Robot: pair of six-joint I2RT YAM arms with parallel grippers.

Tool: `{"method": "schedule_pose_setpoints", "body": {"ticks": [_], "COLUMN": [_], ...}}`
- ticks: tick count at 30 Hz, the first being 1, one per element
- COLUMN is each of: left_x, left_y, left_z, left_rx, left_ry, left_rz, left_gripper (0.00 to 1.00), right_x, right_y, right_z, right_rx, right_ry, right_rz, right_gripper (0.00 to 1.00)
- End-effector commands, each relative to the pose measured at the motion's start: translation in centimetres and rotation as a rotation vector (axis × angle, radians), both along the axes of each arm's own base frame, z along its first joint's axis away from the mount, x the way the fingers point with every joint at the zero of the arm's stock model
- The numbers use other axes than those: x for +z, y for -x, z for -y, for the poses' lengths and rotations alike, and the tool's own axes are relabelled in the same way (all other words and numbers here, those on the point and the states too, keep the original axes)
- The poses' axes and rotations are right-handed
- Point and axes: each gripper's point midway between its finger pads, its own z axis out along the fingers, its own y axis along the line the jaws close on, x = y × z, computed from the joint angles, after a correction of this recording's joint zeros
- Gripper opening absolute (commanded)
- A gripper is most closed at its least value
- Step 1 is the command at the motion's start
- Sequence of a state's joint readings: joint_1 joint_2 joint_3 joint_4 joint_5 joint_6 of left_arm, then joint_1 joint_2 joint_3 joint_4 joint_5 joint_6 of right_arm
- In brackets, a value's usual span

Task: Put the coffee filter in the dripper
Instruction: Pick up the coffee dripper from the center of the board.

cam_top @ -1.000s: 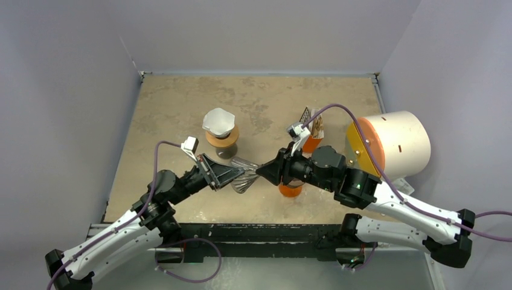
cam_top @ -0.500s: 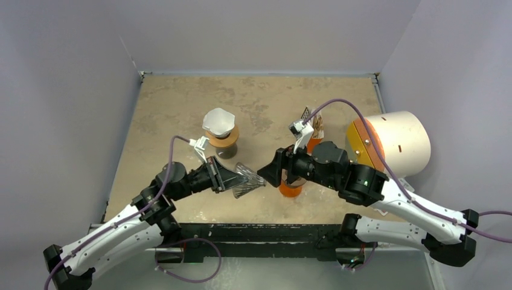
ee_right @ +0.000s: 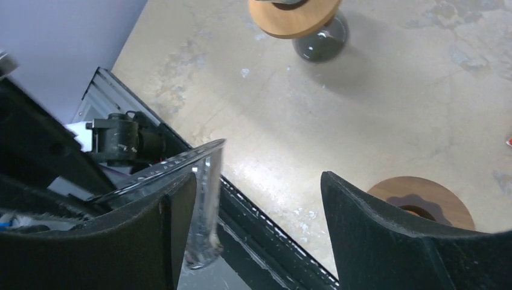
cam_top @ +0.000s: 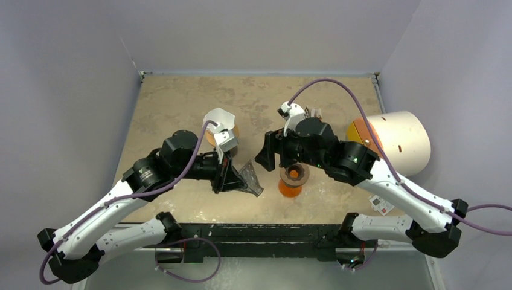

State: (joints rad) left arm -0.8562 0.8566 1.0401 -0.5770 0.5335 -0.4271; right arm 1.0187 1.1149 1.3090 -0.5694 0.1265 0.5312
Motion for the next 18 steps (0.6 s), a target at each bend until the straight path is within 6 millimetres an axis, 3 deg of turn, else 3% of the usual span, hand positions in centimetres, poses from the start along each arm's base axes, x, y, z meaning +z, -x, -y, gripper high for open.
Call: {"method": "schedule_pose_setpoints", "body": {"ticks": [1,11,18], "left_x": [0.6,1.3,1.0], "left_y": [1.5,2.3,1.6], "left_z": [-1.5,-1.9,-1.4], "left_rx": [-0.171,-0.375,-0.498], "left_ry": [-0.053,-0.030,-0.038], "left_rz": [0.212,0.507,0.709], "left_gripper": [0.00,0.00,0.00], "right_x": [1.2,3.0,2.7], "right_y": [-0.1,0.5,1.1], "right_z": [0.8,-0.1,-0.6], "right_rx": [0.032,0.111,0.178], "right_ry": [-0.041,-0.097,-0.069], "right_rz": [-0.055,-0.106,-0.187], "right_gripper": [0.78,0.78,0.72]}}
